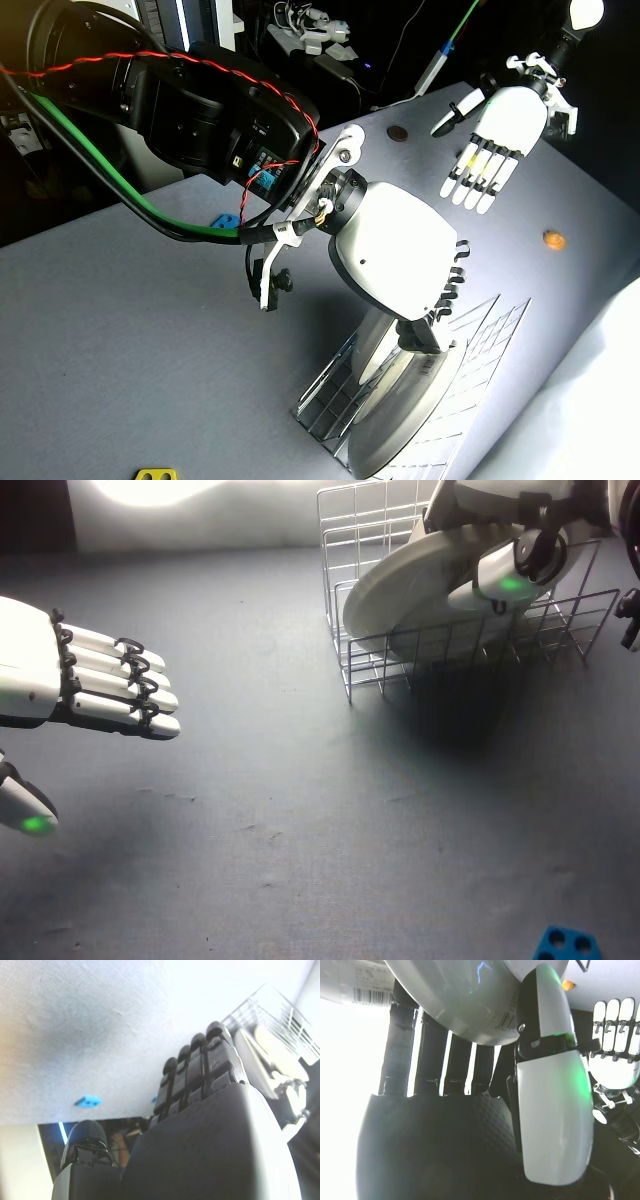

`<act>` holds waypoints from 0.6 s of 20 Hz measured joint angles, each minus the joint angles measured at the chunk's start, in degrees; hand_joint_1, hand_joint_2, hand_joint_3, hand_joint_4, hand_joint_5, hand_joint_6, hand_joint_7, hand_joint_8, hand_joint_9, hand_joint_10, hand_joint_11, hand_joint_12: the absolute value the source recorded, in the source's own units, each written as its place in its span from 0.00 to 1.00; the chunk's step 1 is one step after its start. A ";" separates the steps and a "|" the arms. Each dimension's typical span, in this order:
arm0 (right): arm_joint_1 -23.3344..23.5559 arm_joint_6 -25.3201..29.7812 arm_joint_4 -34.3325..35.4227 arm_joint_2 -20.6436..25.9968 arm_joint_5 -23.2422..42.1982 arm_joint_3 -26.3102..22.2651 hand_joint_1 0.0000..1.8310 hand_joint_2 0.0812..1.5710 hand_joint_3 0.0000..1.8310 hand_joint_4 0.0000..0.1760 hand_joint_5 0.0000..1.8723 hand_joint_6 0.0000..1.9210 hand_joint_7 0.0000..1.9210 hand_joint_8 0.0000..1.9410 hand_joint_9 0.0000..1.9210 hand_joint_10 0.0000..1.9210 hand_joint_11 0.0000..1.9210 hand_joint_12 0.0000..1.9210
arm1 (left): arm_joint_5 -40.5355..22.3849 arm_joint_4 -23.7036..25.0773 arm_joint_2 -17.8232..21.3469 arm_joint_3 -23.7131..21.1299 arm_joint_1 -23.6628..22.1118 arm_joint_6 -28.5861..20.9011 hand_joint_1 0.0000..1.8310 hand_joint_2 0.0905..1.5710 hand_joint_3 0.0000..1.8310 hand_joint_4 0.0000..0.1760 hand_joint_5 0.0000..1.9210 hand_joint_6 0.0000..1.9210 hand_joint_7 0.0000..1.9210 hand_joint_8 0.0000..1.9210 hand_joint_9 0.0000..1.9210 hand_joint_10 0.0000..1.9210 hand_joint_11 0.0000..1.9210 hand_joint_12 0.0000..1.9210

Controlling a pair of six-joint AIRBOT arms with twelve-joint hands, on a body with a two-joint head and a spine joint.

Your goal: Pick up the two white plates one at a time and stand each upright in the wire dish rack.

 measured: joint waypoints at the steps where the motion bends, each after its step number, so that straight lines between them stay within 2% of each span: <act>1: 0.00 0.07 0.04 0.00 0.00 0.00 0.63 0.72 0.00 0.00 0.49 0.58 0.49 0.19 0.52 0.01 0.25 0.53 | 0.00 0.00 0.00 0.00 0.00 0.00 0.00 0.71 0.00 0.00 0.00 0.00 0.01 0.00 0.00 0.00 0.00 0.00; 2: 0.00 0.11 0.07 0.00 -0.02 0.00 0.62 0.71 0.00 0.00 0.49 0.55 0.52 0.08 0.52 0.00 0.25 0.51 | 0.00 0.00 0.00 0.00 0.00 0.00 0.00 0.71 0.00 0.00 0.00 0.00 0.01 0.01 0.00 0.00 0.00 0.00; 3: 0.00 0.09 0.04 0.00 -0.02 0.00 0.57 0.67 0.00 0.00 0.45 0.25 0.53 0.03 0.52 0.00 0.26 0.49 | 0.00 0.00 0.00 0.00 0.00 0.00 0.00 0.70 0.00 0.00 0.00 0.00 0.00 0.00 0.00 0.00 0.00 0.00; 4: 0.00 0.09 0.02 0.00 0.00 0.00 0.56 0.66 0.00 0.00 0.48 0.10 0.53 0.01 0.52 0.00 0.28 0.47 | -0.02 0.00 0.00 0.00 0.00 0.00 0.00 0.70 0.00 0.00 0.00 0.00 0.00 0.00 0.00 0.00 0.00 0.00; 5: 0.00 0.07 -0.07 0.00 0.00 0.00 0.60 0.68 0.00 0.00 0.53 0.40 0.54 0.00 0.52 0.00 0.29 0.46 | -0.04 0.00 0.00 0.00 0.00 0.00 0.00 0.71 0.00 0.00 0.00 0.00 0.00 0.00 0.00 0.00 0.00 0.00; 6: 0.00 0.13 -0.07 0.00 -0.02 0.00 0.66 0.68 0.00 0.00 0.55 0.52 0.54 0.31 0.54 0.00 0.30 0.50 | -0.04 0.00 0.00 0.00 0.00 0.00 0.00 0.71 0.00 0.00 0.00 0.00 0.00 0.00 0.00 0.00 0.00 0.00; 7: 0.11 0.39 -0.02 0.02 -0.11 0.00 0.67 0.69 0.00 0.00 0.53 0.57 0.53 0.38 0.56 0.01 0.31 0.51 | -0.09 0.00 0.00 0.00 0.00 0.00 0.00 0.71 0.00 0.00 0.00 0.00 0.00 0.00 0.00 0.00 0.00 0.00; 8: 0.24 0.76 0.33 0.11 -0.42 0.00 0.68 0.69 0.00 0.00 0.52 0.59 0.54 0.38 0.58 0.01 0.33 0.52 | -0.09 0.00 0.00 0.00 0.00 0.00 0.00 0.71 0.00 0.00 0.00 0.00 0.00 0.00 0.00 0.00 0.00 0.00; 9: 0.24 0.70 0.11 0.13 -0.61 0.00 0.68 0.68 0.00 0.00 0.54 0.56 0.58 0.33 0.60 0.02 0.34 0.56 | -0.09 0.00 0.00 0.00 0.00 0.00 0.00 0.71 0.00 0.00 0.00 0.00 0.00 0.00 0.00 0.00 0.00 0.00; 12: 0.72 0.70 0.39 0.28 -1.16 -0.02 0.68 0.67 0.00 0.00 0.54 0.56 0.59 0.32 0.61 0.02 0.35 0.56 | -0.15 0.00 0.00 0.00 0.00 0.02 0.00 0.70 0.00 0.00 0.00 0.00 0.00 0.00 0.00 0.00 0.00 0.00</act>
